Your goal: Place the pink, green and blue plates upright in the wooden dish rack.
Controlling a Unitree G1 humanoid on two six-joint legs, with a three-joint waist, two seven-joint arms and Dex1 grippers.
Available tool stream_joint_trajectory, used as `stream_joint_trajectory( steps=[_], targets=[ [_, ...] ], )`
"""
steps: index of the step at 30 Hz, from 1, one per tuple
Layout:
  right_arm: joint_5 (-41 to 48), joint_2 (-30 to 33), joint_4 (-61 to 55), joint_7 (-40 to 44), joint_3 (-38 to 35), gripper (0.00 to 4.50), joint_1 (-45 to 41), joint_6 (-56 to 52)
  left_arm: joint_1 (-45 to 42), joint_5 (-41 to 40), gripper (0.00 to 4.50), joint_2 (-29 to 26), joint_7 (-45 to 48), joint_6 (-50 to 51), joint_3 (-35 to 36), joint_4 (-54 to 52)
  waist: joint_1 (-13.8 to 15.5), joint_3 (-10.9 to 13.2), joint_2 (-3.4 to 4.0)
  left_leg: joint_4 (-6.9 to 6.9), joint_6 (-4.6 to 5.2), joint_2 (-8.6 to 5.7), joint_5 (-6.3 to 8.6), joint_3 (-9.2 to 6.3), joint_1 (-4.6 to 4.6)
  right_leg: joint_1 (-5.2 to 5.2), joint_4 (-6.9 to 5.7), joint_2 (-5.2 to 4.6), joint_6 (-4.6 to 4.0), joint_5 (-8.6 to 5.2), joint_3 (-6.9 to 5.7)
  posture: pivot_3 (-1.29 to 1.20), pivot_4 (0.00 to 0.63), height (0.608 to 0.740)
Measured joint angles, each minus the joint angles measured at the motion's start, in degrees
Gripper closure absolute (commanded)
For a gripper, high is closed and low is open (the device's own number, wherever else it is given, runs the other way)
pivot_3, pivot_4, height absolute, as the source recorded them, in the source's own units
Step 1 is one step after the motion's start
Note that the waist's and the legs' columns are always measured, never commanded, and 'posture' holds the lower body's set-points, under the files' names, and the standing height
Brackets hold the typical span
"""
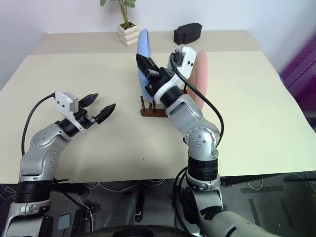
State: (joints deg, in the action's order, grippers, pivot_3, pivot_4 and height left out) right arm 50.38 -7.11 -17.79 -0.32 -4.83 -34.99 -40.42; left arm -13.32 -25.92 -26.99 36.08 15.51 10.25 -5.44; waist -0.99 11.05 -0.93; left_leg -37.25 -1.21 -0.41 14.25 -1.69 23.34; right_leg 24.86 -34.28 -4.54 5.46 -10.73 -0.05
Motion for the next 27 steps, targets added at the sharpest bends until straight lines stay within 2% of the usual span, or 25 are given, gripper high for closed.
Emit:
stream_joint_trajectory(
  steps=[6,9,15,21,27],
  targets=[
    [0.6,0.0,0.1,-0.8,0.0,4.5,0.0,-0.5,0.0,0.2,0.02,0.2,0.0,0.0,0.0,0.0,0.0,0.0,0.0,0.0,0.0,0.01,0.0,0.0,0.0,0.0,0.0,0.01,0.0,0.0,0.0,0.0,0.15,0.737],
    [0.7,0.0,0.3,-1.2,-0.1,3.54,0.0,-0.5,0.0,0.3,0.0,0.3,0.0,0.0,-0.1,0.0,0.0,0.0,0.0,0.0,0.0,0.01,0.0,0.0,0.0,0.0,0.0,0.01,0.0,0.0,0.0,0.0,0.15,0.737],
    [1.1,0.1,0.6,-1.5,-0.1,0.65,0.0,-0.6,0.0,0.4,0.0,0.4,0.0,0.0,-0.1,0.0,0.0,0.0,0.0,0.01,0.0,0.01,0.0,0.0,0.0,0.0,0.01,0.01,0.0,-0.01,0.0,0.0,0.15,0.737],
    [0.1,1.1,0.6,-0.7,0.4,0.65,0.0,-0.3,0.0,0.3,0.0,0.6,0.0,0.0,-0.1,-0.1,0.0,0.0,0.0,0.01,0.0,0.02,0.0,0.0,0.0,0.0,0.02,0.01,-0.01,-0.01,0.0,0.0,0.15,0.737],
    [-4.8,5.5,0.2,2.9,3.8,0.65,-0.5,1.0,1.1,-0.3,0.0,0.6,1.4,1.0,-0.1,-1.4,-0.1,0.0,0.01,0.02,0.0,0.02,0.0,0.01,0.0,0.01,0.02,0.01,-0.02,-0.02,0.0,0.0,0.15,0.737]
  ],
)
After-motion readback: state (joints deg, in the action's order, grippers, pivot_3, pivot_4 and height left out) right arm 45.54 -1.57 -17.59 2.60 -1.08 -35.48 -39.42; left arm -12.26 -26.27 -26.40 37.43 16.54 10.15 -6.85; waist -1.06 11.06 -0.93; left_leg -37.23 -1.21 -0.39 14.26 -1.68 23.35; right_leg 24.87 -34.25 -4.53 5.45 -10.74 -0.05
